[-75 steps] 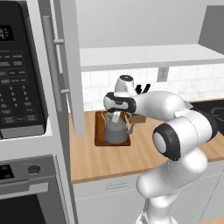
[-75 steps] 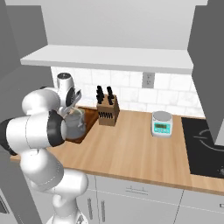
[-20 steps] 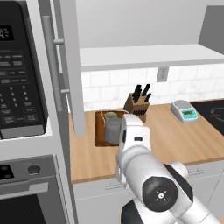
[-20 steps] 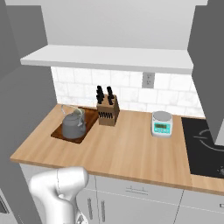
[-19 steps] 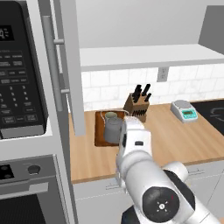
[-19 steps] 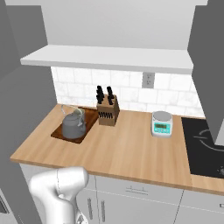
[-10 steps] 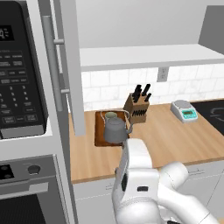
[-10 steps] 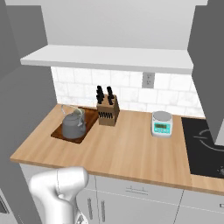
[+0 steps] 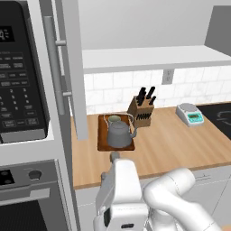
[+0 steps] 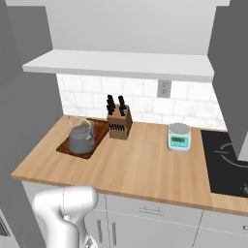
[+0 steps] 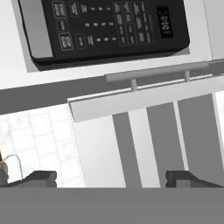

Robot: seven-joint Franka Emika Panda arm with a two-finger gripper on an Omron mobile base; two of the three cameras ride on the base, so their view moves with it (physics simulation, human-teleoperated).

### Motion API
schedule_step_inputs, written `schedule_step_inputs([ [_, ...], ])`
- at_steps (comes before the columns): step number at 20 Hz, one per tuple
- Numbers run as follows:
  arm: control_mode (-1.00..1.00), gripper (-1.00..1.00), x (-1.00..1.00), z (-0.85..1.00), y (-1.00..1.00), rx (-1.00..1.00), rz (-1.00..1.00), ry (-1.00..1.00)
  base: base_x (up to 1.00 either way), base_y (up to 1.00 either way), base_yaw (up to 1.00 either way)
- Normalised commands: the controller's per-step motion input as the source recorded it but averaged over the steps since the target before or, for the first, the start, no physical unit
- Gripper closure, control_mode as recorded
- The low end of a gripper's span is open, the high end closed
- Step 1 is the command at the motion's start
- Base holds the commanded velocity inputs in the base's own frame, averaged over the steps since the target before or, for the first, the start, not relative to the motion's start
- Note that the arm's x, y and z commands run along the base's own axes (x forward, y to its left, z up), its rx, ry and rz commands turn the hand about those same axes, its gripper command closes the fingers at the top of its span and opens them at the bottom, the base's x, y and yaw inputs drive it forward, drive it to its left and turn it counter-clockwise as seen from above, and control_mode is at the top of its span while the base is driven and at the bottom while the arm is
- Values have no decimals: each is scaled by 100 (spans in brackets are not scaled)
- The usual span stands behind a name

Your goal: Pick the kettle from the counter and place it on the tray. Then pick the mug from the cabinet and place it on the tray. Then close the cabinet doors.

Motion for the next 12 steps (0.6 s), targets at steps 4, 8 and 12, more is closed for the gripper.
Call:
schedule_step_inputs([
  [4, -100, -100, 21, 10, 37, 5, 1, -3, 0, 0, 0],
  [8, -100, -100, 23, 13, 38, 5, 3, -1, 0, 0, 0],
  [12, -100, -100, 25, 15, 36, 4, 3, -1, 0, 0, 0],
])
